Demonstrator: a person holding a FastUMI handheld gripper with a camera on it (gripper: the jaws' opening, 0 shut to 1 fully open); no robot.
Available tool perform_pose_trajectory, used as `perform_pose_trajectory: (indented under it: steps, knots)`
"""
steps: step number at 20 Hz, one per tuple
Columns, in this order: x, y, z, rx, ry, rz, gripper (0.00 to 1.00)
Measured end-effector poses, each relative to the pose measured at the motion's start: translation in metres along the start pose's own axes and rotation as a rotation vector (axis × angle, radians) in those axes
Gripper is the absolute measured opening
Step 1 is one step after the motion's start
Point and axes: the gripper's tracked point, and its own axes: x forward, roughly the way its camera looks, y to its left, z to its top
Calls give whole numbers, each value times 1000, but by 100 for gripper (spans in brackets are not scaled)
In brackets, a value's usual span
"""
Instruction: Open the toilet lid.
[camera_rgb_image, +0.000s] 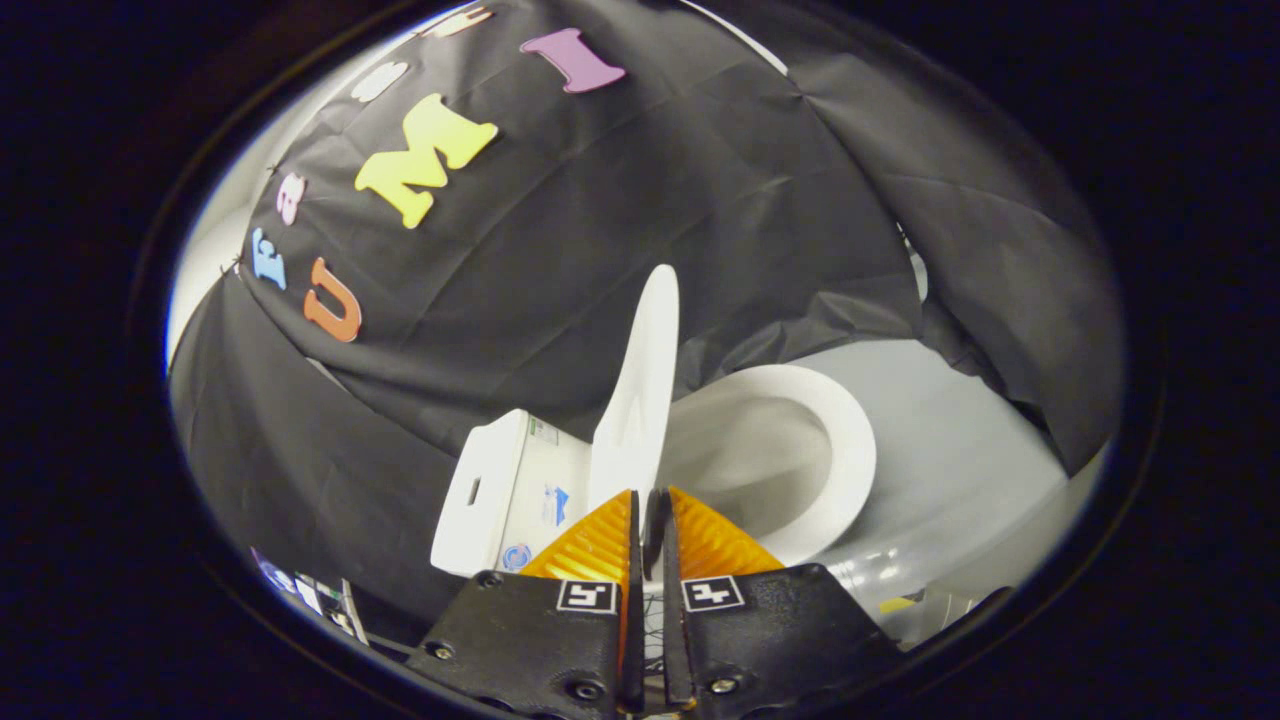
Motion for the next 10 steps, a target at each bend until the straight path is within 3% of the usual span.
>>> perform_pose_trajectory:
  steps: [10]
  knots:
    - [1, 32, -2, -86, -8, -38, 11]
